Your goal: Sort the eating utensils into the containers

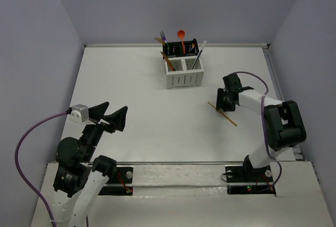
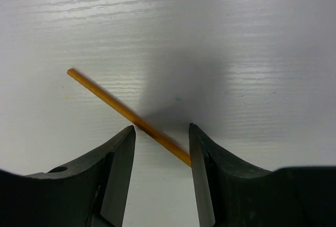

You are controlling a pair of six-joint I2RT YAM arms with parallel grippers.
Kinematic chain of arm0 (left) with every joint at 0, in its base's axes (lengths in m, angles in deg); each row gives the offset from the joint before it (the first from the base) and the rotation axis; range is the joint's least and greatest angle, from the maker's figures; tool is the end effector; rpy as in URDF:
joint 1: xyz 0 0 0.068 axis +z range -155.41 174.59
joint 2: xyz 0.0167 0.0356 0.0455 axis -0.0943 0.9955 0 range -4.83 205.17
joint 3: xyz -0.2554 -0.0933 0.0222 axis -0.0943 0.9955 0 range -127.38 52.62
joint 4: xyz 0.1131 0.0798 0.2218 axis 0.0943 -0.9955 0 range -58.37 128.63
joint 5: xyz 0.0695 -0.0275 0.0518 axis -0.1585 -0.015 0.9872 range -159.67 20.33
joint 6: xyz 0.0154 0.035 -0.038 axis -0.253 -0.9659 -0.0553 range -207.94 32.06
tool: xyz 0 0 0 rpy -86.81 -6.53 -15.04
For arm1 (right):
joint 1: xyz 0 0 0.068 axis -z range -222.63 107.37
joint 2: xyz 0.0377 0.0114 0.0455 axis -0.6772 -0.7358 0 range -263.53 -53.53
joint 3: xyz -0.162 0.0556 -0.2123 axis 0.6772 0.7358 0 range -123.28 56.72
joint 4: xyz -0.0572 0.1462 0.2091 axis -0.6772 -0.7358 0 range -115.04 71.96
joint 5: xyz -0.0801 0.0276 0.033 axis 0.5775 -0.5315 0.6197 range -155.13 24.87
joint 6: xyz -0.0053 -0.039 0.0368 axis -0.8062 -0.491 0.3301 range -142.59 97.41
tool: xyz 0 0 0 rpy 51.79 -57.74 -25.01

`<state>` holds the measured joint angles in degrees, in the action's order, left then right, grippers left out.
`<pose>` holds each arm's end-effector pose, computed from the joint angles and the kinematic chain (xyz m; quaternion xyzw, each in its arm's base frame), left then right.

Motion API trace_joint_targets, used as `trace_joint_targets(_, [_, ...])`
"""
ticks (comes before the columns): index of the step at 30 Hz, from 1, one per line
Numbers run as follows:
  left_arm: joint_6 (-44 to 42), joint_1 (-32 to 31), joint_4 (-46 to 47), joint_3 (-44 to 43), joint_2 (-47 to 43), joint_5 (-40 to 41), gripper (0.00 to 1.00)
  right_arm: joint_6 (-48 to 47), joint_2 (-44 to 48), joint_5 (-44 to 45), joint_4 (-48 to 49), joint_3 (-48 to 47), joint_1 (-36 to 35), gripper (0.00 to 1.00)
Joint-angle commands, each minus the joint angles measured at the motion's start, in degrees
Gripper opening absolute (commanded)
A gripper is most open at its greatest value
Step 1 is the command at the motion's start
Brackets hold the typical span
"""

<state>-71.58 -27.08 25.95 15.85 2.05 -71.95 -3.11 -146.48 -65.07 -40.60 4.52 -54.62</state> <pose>0.0413 -0.0180 0.3517 0.0434 0.5918 -0.2734 0.7570 0.3008 0.0639 0.1647 0.0636 0.9709 0.0622 0.2223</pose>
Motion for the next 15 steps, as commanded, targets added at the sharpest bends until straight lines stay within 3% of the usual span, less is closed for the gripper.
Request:
trace_joint_targets(1, [-0.7,-0.5,2.6,-1.5,0.3,0.4,0.99,2.6,-2.8,3.2,-4.6,-0.6,-4.3,0.46])
trace_joint_targets(15, [-0.8,-0.5,2.6,-1.4,0.9,0.4,0.99,3.9,-5.8,4.0,-5.6,-3.1,-8.1,0.16])
